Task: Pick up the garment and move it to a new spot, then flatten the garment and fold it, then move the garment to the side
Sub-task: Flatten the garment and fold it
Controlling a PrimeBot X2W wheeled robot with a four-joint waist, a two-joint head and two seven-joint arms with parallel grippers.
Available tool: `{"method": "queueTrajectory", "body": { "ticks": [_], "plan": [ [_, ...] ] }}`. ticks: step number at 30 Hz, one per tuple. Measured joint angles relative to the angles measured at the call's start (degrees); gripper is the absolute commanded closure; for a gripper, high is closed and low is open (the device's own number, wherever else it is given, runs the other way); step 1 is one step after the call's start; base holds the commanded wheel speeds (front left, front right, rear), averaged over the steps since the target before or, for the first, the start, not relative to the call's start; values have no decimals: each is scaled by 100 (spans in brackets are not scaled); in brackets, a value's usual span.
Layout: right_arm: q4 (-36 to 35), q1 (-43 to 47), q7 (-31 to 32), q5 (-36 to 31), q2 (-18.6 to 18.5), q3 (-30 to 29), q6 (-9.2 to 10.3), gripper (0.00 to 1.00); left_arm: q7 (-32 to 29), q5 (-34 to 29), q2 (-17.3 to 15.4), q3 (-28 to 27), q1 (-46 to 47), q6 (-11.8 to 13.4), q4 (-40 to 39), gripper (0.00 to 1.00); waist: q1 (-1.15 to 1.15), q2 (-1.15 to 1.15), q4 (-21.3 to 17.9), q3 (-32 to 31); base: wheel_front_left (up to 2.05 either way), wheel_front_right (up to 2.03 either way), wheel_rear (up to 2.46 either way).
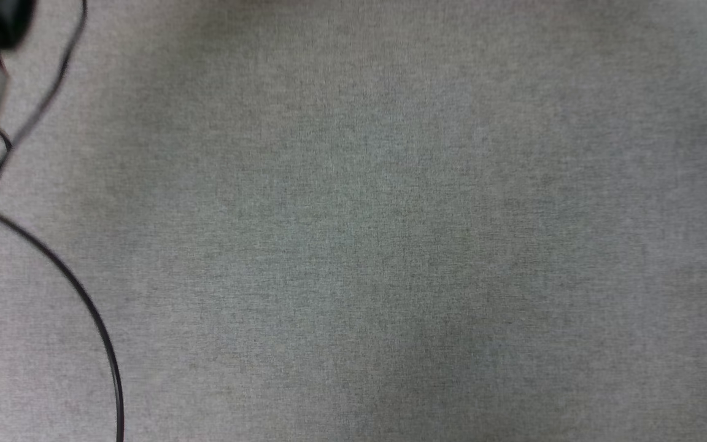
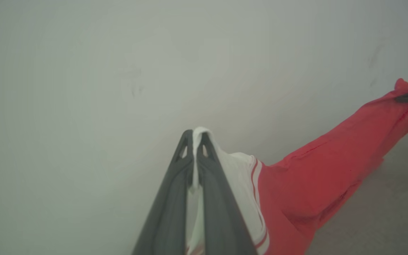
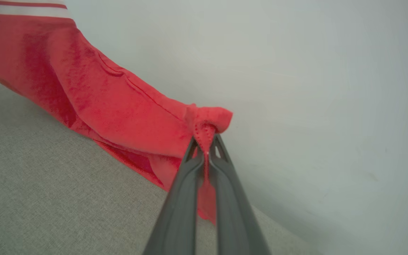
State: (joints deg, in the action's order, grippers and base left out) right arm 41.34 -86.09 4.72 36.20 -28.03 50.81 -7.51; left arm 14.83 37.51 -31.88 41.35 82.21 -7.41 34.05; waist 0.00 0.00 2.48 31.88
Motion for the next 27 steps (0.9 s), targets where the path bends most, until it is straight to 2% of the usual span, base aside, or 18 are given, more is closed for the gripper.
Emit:
{"method": "queueTrajectory", "body": {
  "ticks": [4,9,18,27],
  "plan": [
    [-143,631,-186,266,-121,307,0,100,8,131,-224,-167,-1082,159,-521,100,0,0,-19,-260,0,0,0],
    [-403,1519,-354,648,-402,571,0,100,16,254,-407,-442,-2709,570,-1422,100,-1,0,-31,-660,0,0,0],
    [-928,3127,-478,1131,-920,998,0,100,16,572,-771,-388,-5477,1392,-2875,100,-1,0,-50,-1484,0,0,0],
    [-1455,4646,-553,1448,-1438,1071,0,100,-1,980,-980,-113,-7578,2129,-3719,100,-2,0,-112,-2237,0,0,0]
  ]
}}
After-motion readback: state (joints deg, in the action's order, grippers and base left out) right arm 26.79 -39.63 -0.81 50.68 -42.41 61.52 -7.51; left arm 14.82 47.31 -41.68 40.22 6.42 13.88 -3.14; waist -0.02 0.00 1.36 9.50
